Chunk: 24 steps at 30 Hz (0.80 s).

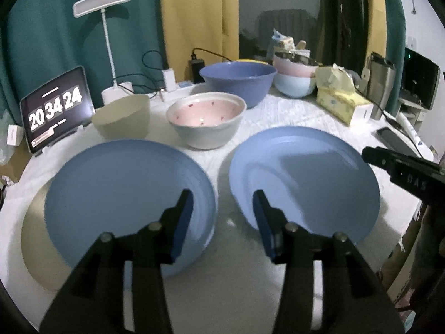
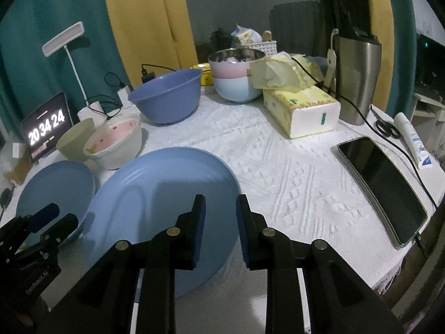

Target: Organize plates and bowls

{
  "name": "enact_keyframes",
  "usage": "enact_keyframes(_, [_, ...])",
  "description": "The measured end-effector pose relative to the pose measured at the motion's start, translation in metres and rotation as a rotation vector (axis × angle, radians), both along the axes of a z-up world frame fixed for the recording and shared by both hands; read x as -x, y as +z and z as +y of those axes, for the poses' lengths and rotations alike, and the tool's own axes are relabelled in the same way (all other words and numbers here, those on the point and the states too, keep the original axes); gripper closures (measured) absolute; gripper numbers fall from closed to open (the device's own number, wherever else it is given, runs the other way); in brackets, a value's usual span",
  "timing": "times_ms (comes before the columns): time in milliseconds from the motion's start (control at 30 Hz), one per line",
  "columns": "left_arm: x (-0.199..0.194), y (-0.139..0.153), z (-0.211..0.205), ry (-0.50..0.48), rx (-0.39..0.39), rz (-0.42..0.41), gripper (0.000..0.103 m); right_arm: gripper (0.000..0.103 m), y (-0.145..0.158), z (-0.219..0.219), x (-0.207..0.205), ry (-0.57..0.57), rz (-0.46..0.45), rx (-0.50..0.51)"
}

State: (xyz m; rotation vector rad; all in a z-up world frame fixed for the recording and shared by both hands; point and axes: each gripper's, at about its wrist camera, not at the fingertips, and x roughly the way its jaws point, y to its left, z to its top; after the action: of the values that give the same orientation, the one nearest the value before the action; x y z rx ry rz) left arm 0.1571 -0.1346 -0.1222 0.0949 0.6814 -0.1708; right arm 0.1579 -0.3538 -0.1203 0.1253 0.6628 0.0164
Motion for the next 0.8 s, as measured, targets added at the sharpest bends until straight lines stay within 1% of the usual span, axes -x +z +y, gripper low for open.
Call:
enact_keyframes(433, [0.014,0.012,0.031,0.033,0.028,-0.058,0.057,0.078,0.012,0.032,0.006,0.054,-0.018,0.034])
enact_keyframes(800, [0.02,0.019,0.065,0.085,0.055,-0.099,0.057,0.078,0.017,0.06,0.007,0.091,-0.025,0.054])
